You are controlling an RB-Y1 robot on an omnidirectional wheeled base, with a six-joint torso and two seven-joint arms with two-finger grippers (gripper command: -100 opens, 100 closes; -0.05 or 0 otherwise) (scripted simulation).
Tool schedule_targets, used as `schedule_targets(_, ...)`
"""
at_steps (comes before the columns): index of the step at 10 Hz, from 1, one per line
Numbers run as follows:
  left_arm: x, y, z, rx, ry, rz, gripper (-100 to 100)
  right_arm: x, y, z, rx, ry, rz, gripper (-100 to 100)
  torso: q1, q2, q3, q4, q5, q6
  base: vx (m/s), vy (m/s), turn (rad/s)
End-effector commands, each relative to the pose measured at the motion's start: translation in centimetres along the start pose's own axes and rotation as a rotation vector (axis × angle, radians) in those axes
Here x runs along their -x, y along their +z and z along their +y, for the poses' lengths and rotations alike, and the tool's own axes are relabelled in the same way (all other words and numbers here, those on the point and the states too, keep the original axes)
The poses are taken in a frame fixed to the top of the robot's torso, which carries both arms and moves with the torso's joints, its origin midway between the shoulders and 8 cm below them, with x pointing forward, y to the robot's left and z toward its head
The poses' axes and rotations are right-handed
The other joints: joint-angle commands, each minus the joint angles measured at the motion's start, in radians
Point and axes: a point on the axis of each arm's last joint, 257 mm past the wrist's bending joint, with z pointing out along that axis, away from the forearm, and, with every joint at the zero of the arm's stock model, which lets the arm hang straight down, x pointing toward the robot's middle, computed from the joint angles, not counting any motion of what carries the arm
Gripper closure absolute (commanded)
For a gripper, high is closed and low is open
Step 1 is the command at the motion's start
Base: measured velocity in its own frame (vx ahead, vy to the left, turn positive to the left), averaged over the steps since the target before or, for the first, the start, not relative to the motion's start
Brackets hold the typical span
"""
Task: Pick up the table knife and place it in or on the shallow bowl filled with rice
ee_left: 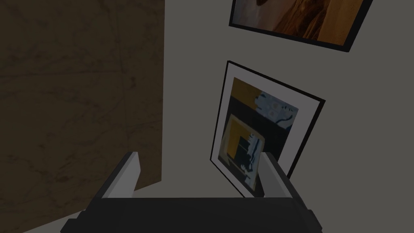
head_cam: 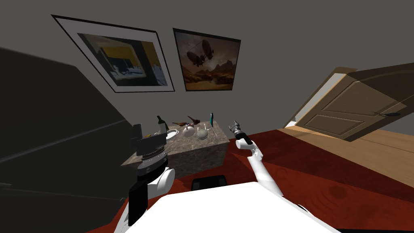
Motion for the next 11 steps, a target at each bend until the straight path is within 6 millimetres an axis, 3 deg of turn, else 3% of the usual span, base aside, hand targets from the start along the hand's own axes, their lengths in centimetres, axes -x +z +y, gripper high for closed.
schedule_targets(1,0.0,0.0,0.0,0.000,0.000,0.000,0,0.3,0.5,-0.7,-0.027,0.051,-0.015,-100,0.000,0.000,0.000,0.000,0.000,0.000,-0.002,0.016,0.004)
schedule_targets(4,0.0,0.0,0.0,0.000,0.000,0.000,0,0.6,2.2,-4.0,-0.122,0.178,-0.063,-100,0.000,0.000,0.000,0.000,0.000,0.000,-0.001,0.018,-0.001)
schedule_targets(5,0.0,0.0,0.0,0.000,0.000,0.000,0,0.7,2.2,-4.0,-0.123,0.199,-0.066,-100,0.000,0.000,0.000,0.000,0.000,0.000,0.001,0.016,0.003)
schedule_targets(6,0.0,0.0,0.0,0.000,0.000,0.000,0,0.6,2.9,-5.7,-0.172,0.247,-0.090,-100,0.000,0.000,0.000,0.000,0.000,0.000,0.003,0.017,-0.004)
schedule_targets(9,0.0,0.0,0.0,0.000,0.000,0.000,0,0.6,3.4,-7.6,-0.223,0.338,-0.124,-100,0.000,-0.001,0.000,0.000,0.000,0.000,0.006,0.016,-0.002)
schedule_targets(10,0.0,0.0,0.0,0.000,0.000,0.000,0,0.4,3.9,-9.4,-0.273,0.381,-0.151,-100,0.000,0.000,0.000,0.000,0.000,0.000,0.006,0.017,-0.011)
schedule_targets(11,0.0,0.0,0.0,0.000,0.000,0.000,0,0.4,3.9,-9.5,-0.273,0.403,-0.156,-100,0.000,-0.001,0.000,0.000,0.000,0.000,0.007,0.016,-0.001)
